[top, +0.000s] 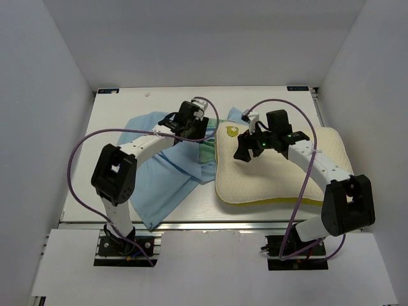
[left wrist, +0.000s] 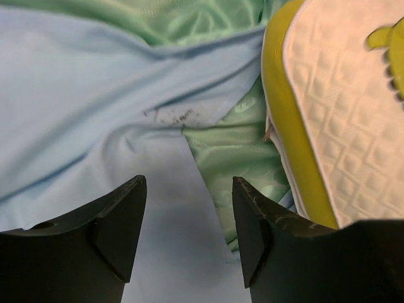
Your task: Put the pillow into the pillowcase
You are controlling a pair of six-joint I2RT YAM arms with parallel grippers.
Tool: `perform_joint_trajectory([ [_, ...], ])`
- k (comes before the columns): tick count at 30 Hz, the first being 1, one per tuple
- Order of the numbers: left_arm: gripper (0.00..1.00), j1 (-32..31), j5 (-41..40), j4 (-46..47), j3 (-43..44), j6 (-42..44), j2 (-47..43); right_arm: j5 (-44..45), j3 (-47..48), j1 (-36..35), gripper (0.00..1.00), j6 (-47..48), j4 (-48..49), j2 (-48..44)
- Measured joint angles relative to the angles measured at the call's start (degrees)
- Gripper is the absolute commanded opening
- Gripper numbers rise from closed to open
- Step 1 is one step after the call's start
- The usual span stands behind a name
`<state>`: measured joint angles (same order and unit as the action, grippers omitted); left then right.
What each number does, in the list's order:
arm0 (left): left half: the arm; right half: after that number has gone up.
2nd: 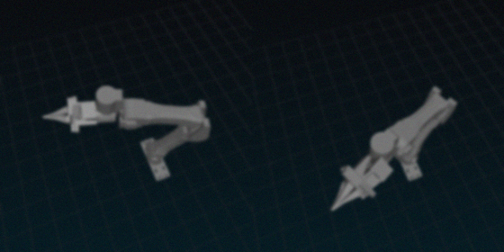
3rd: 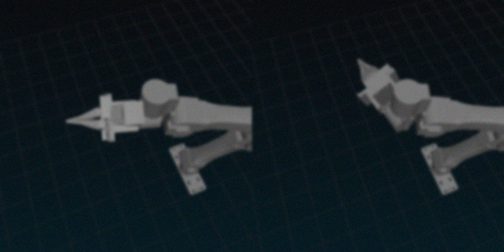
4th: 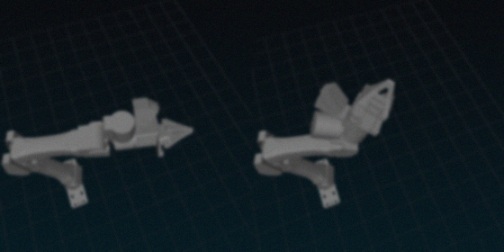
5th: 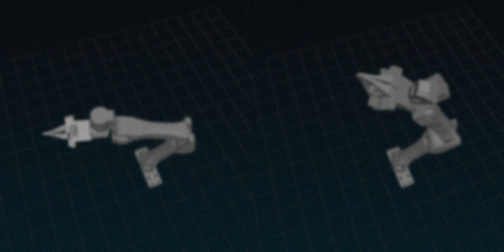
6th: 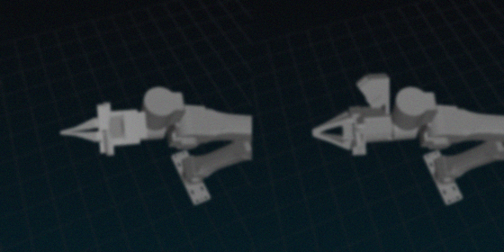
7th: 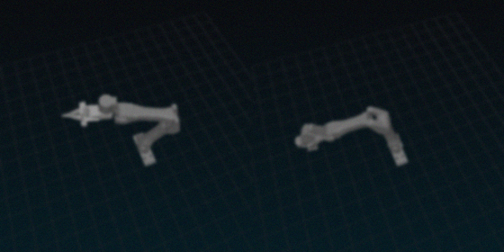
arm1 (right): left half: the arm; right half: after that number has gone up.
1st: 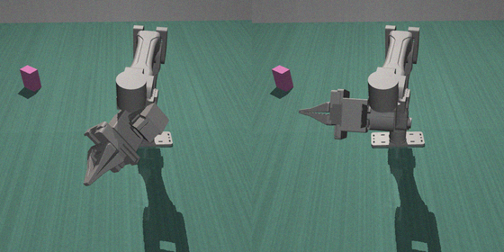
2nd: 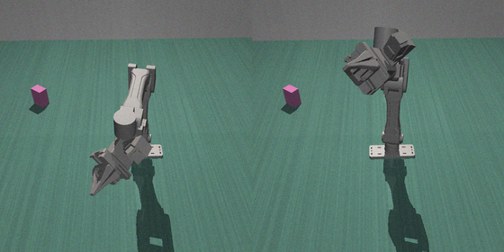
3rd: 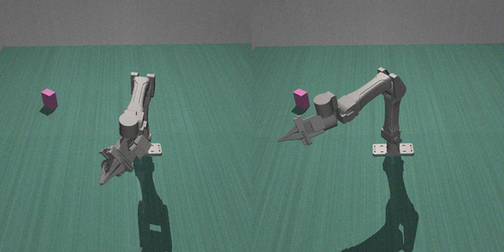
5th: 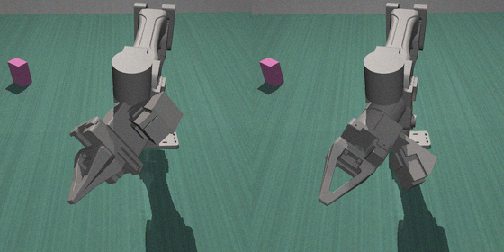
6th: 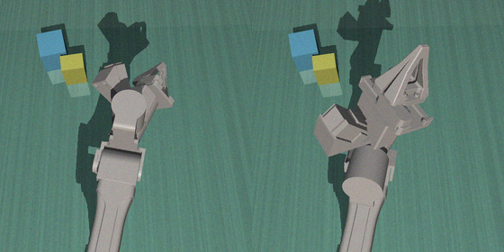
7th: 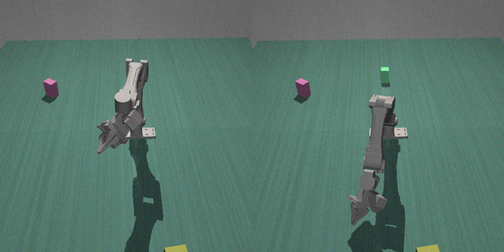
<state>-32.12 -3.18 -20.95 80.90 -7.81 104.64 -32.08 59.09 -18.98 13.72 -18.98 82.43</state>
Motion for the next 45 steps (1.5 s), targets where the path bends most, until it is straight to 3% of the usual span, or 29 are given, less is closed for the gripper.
perform_joint_trajectory([
  [7, 0.62, -4.13, -5.81, -2.58, -0.35, -5.14, 6.08, 0.52, -0.76, 0.00, 0.75, -0.39, -0.09, 0.00],
  [17, 0.53, -7.37, -17.03, -3.50, -0.15, -5.70, 8.96, 0.59, -1.42, 0.00, 0.75, -1.27, 1.05, 0.00],
  [21, 0.45, -7.32, -20.92, -3.19, 1.29, -4.98, 10.91, 0.59, -1.68, 0.00, 0.75, -1.29, 1.07, 0.00],
  [25, 0.24, -7.21, -23.58, -2.84, 3.21, -4.09, 13.40, 0.59, -1.79, 0.00, 0.75, -1.29, 1.14, 0.00],
  [29, 0.10, -7.21, -25.14, -2.75, 5.18, -3.17, 15.50, 0.59, -1.84, 0.00, 0.75, -1.29, 1.16, 0.00],
  [31, 0.08, -7.21, -25.51, -2.82, 5.31, -2.91, 15.65, 0.59, -1.84, 0.00, 0.76, -1.29, 1.16, 0.00],
  [37, 0.07, -7.21, -25.46, -3.93, 5.31, -2.40, 12.94, 0.57, -1.88, 0.00, 0.76, -1.25, 1.16, -0.02],
  [45, 0.04, -7.19, -24.13, -4.31, 5.51, -2.08, -2.01, 0.57, -1.88, 0.00, 0.77, -0.96, 1.01, -0.85],
])
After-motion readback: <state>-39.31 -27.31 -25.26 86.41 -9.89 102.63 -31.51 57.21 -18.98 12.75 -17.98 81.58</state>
